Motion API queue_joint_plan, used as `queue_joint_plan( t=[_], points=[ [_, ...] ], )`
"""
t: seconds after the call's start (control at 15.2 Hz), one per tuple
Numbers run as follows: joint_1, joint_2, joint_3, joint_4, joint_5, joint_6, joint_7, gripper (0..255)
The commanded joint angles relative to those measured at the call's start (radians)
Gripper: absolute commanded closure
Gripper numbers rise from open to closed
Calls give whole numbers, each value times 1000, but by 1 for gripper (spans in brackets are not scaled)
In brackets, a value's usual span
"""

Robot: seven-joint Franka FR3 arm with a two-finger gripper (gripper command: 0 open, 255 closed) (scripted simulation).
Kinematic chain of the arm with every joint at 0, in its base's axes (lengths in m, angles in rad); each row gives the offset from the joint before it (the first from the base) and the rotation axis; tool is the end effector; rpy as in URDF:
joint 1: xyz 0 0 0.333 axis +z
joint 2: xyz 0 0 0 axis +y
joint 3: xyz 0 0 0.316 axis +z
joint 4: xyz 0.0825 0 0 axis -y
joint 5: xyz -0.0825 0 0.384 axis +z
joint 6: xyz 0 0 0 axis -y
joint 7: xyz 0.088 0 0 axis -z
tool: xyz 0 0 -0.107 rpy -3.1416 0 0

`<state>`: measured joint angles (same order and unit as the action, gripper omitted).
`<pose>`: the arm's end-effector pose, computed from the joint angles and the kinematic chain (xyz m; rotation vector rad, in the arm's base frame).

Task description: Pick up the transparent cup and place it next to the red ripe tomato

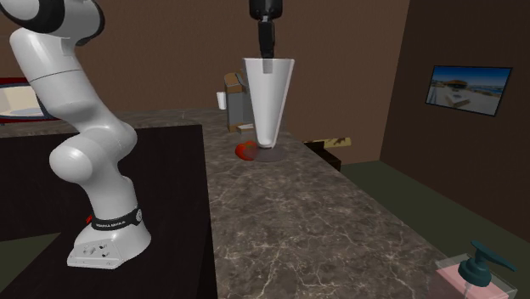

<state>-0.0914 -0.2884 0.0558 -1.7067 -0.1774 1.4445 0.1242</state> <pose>0.4460 -0.0318 0.6965 2.9381 -0.2749 0.0505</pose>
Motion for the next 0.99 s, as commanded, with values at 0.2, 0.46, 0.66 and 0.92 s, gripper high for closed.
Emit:
queue_joint_plan(
  t=[0.2, 0.46, 0.66, 0.92],
  points=[
    [34, -9, 67, 9, 18, -35, 96, 255],
    [68, -3, 135, 24, 37, -61, 197, 255],
    [93, 13, 188, 48, 49, -80, 274, 255],
    [127, 52, 261, 97, 60, -107, 380, 255]
  ],
)
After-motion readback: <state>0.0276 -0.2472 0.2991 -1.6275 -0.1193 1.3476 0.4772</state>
